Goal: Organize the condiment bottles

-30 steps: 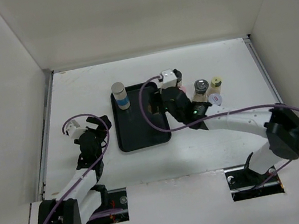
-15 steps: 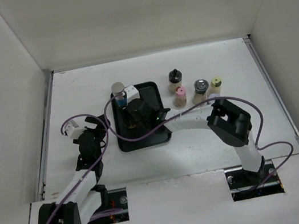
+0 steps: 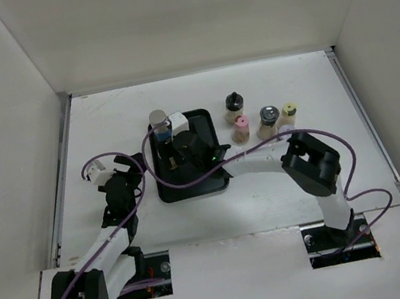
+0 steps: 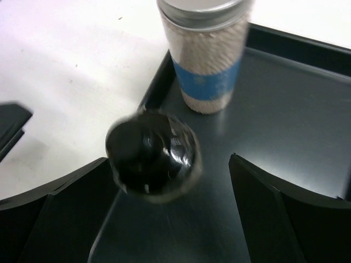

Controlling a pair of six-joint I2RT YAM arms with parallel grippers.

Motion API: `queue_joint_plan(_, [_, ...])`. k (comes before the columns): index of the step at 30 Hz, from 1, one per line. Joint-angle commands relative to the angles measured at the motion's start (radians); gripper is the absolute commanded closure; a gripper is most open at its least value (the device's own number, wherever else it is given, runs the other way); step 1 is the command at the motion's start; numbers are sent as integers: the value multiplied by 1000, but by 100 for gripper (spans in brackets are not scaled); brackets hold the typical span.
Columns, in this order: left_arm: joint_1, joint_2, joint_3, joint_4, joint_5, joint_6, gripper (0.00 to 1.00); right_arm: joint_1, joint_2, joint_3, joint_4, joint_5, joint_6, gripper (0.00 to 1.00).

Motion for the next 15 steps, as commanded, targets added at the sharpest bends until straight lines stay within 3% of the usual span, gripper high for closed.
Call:
queue_joint_plan(1, [1,9,12,52,-4,-4,0,-15,-217,-123,96,18,12,7])
queue_joint_plan(4, [3,10,14,48,12,-8,0,-81,-361,-299,137,44,39,26])
queue_joint_plan(6, [-2,-1,12,52,3,-7,0,-127,-444,-391,134,69,61,52])
queue_joint_plan(8, [-3,9,14,52,-4,-7,0,-173,-517,-465,121,97,65,66])
queue_joint_plan(12, [-8,21,20,53,9,-8,0,-269,-554,-517,87,127,65,60])
queue_joint_plan(15, [-11,16,20,53,-8,-4,0,-320,-517,-492,50,140,52,32])
